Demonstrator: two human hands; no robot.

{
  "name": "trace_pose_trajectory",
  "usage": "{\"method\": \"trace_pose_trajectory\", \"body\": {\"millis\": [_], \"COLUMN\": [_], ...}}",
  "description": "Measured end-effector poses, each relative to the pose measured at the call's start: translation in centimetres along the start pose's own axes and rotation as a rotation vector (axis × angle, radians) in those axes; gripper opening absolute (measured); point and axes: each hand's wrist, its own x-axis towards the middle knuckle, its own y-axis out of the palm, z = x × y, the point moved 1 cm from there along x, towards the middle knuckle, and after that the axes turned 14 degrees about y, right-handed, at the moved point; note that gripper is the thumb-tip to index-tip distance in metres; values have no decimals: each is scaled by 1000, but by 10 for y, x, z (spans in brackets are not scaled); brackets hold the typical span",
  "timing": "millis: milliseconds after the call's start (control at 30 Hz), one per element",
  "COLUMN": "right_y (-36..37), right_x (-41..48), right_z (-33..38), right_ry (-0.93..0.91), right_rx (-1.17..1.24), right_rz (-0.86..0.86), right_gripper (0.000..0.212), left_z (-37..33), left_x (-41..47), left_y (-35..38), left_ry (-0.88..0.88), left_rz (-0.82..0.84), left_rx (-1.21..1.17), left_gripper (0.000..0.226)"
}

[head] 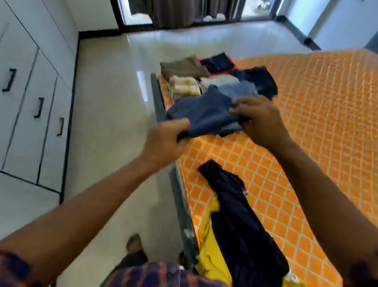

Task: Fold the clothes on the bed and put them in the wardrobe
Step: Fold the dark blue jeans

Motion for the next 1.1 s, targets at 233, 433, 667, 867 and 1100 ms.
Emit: {"method": "trace_pose_trajectory", "body": {"millis": [233, 433, 667, 867, 1100], "right_y": [43, 58, 159, 295, 362], "right_x": [-248, -247, -116, -33, -69], "right_z": [-54, -62, -87, -125, -147], "right_ry": [526, 684, 766, 792, 759], "right_rx": [-122, -167, 89, 98, -192], "right_rz": [810, 876, 693, 658, 524], "right_gripper": [35, 7, 27, 28, 53], "left_z": [-64, -44, 74, 195, 213], "left_x": [-150, -155, -95, -57, -62], "left_y": [170, 206, 208, 264, 316], "left_ry": [-366, -548, -787, -1077, -685], "left_rz": [646, 664, 433, 356, 436], "left_rx": [-396, -556, -539, -436, 27], "left_gripper": [26, 23, 13, 18, 59]}}
